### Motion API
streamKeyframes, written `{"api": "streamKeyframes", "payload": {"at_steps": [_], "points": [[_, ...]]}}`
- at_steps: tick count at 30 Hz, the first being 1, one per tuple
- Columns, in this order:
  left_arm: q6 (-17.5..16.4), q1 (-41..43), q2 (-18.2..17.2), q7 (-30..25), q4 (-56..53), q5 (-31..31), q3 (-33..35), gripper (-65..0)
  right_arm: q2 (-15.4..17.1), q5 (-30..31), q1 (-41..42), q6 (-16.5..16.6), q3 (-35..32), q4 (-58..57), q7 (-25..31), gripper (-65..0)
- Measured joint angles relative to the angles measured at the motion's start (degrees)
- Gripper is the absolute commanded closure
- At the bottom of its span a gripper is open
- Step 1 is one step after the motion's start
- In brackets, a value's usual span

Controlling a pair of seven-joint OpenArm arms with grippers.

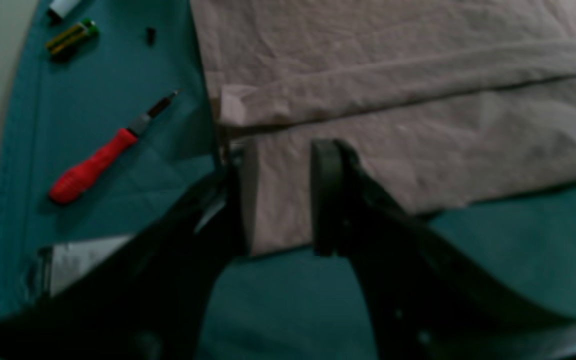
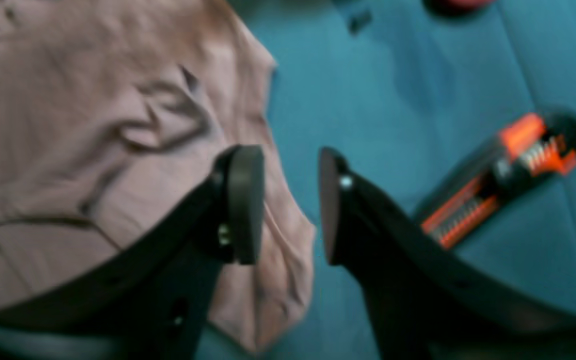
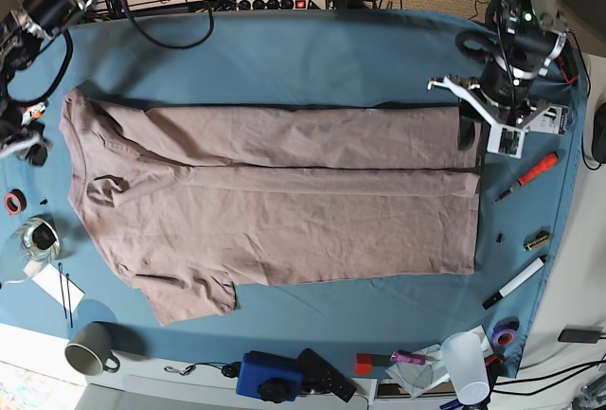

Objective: Fold the T-shirt properly
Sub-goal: 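Release the folded edge and raise both grippers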

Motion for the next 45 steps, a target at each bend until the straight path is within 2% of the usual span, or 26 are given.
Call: {"api": "streamKeyframes", "payload": {"at_steps": [2,3,8,12,16,19,21,23,27,35,39,42,45], "points": [[0.0,1.5,0.0,0.0,0.2,0.0,0.0,-19.2,-0.2,0.0,-2.2,0.0,0.0,0.0,-0.4,-33.0],[0.0,2.3,0.0,0.0,0.2,0.0,0.0,-19.2,-0.3,-0.1,-3.1,0.0,0.0,0.0,-0.7,-34.2],[0.0,5.7,0.0,0.0,0.2,0.0,0.0,-19.2,-0.6,-0.7,-6.1,0.0,-0.1,-0.5,0.5,-34.1],[0.0,7.0,0.0,0.0,0.2,0.0,0.0,-19.2,-0.6,-0.5,-6.3,0.0,-0.6,-5.3,2.0,-34.1],[0.0,6.8,0.0,0.0,0.2,0.0,0.0,-19.2,-0.4,0.7,-6.3,0.1,-1.5,-11.1,6.3,-34.1],[0.0,6.8,0.0,0.0,0.2,0.0,0.0,-19.2,0.3,1.8,-5.8,1.6,-2.3,-13.7,7.0,-34.1],[0.0,6.8,0.0,0.0,0.2,0.0,0.0,-19.2,0.4,5.1,-5.9,3.3,-2.7,-14.4,6.2,-34.1],[0.0,6.8,0.0,0.0,0.2,0.0,0.0,-19.2,0.3,9.4,-5.9,4.3,-3.7,-14.6,3.1,-34.1],[0.0,6.8,0.0,-0.8,0.2,0.0,0.0,-19.2,0.3,14.3,-5.8,4.5,-5.5,-14.6,0.0,-34.1],[0.0,6.5,0.0,-3.3,0.2,0.0,0.0,-19.6,0.3,15.2,-5.8,4.6,-6.3,-14.6,0.0,-34.1],[0.0,3.6,0.1,-3.7,-2.7,0.7,0.0,-28.0,0.3,16.5,-5.9,5.4,-6.3,-14.6,-0.4,-34.1],[2.5,0.7,0.1,-3.5,-7.7,3.0,-0.1,-29.0,0.2,16.5,-5.8,5.4,-6.3,-14.7,-0.7,-34.1],[2.8,-2.2,0.1,-3.3,-11.6,2.7,0.0,-29.0,0.2,16.6,-5.8,5.4,-6.3,-14.6,-1.3,-34.1]]}}
